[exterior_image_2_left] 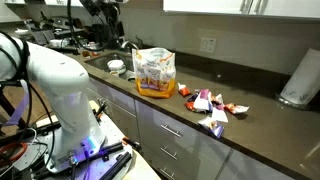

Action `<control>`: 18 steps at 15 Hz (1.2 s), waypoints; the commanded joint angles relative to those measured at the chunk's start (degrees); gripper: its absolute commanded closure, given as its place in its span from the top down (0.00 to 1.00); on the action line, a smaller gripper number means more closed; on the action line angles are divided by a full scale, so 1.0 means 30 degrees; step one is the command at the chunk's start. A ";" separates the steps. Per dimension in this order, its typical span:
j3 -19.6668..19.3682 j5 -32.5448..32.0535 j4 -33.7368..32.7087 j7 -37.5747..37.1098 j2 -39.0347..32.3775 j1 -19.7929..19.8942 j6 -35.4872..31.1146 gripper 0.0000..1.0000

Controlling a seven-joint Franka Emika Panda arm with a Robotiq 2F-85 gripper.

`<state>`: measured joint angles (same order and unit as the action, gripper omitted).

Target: Turn the plastic packaging around.

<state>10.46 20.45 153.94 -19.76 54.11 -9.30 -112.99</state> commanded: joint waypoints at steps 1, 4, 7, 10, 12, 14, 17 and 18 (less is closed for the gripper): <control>0.0176 0.0173 -0.0067 0.0167 0.0022 0.0266 0.0132 1.00; 0.0176 0.0173 -0.0067 0.0168 0.0022 0.0266 0.0132 1.00; 0.0441 -0.0122 -0.0078 -0.0120 -0.0099 0.0496 0.0190 1.00; 0.1318 -0.0549 0.0043 -0.0678 -0.0634 0.0947 -0.0250 1.00; 0.2028 -0.0514 0.0032 -0.1117 -0.1171 0.1112 -0.0535 1.00; 0.2851 -0.0593 0.0015 -0.1786 -0.1816 0.1290 -0.1021 1.00; 0.3886 -0.0806 -0.0070 -0.3057 -0.2950 0.1568 -0.2100 1.00; 0.4392 -0.1261 -0.0023 -0.3572 -0.3323 0.1842 -0.2695 1.00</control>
<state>20.46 19.57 154.20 -26.04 48.18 -5.56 -117.13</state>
